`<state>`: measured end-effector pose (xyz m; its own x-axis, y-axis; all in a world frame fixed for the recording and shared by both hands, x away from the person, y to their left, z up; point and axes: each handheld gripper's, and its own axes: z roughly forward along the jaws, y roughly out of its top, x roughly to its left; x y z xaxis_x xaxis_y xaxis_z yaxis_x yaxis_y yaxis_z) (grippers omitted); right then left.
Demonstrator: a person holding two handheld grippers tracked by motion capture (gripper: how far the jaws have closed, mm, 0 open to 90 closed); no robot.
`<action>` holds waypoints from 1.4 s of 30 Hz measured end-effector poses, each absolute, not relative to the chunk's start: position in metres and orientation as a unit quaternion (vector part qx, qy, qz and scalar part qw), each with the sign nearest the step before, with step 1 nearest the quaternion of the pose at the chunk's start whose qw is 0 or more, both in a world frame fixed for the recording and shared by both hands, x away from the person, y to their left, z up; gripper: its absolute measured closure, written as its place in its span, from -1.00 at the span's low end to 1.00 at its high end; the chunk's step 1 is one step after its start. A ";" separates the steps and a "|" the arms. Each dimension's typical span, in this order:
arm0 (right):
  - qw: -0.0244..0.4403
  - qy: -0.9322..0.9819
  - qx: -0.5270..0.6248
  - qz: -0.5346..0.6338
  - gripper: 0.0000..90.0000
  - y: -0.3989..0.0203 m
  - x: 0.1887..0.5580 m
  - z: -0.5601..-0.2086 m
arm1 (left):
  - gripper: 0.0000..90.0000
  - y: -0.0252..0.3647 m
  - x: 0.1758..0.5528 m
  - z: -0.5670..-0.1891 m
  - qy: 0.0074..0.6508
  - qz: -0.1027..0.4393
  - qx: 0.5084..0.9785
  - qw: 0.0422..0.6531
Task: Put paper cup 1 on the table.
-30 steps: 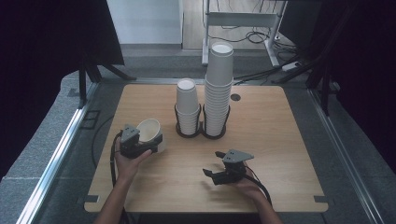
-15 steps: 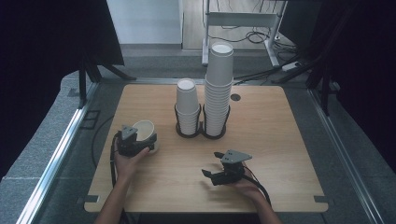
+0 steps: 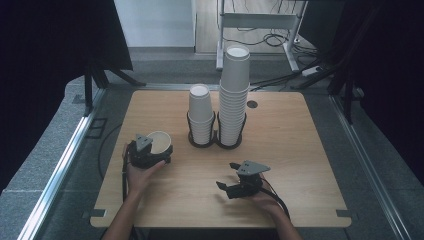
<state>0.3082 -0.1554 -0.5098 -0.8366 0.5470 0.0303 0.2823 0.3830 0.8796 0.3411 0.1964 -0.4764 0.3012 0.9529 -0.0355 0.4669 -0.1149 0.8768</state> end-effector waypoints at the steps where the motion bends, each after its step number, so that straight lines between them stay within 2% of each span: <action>1: 0.133 0.821 0.252 0.495 -0.68 -0.155 0.308 -0.510 | -1.00 0.196 0.340 -0.475 0.515 0.295 0.686 0.421; 8: 0.134 0.821 0.252 0.494 -0.68 -0.156 0.308 -0.510 | -1.00 0.196 0.327 -0.459 0.511 0.332 0.663 0.436; 15: 0.135 0.820 0.253 0.496 -0.68 -0.157 0.308 -0.509 | -1.00 0.192 0.313 -0.442 0.490 0.338 0.659 0.460; 23: 0.136 0.820 0.254 0.495 -0.68 -0.157 0.309 -0.509 | -0.95 0.179 0.304 -0.431 0.444 0.316 0.680 0.490; 29: 0.139 0.818 0.256 0.496 -0.68 -0.158 0.309 -0.508 | -0.88 0.163 0.300 -0.430 0.401 0.270 0.706 0.517; 42: 0.149 0.804 0.271 0.507 -0.68 -0.164 0.312 -0.506 | -0.76 0.148 0.305 -0.443 0.387 0.231 0.733 0.509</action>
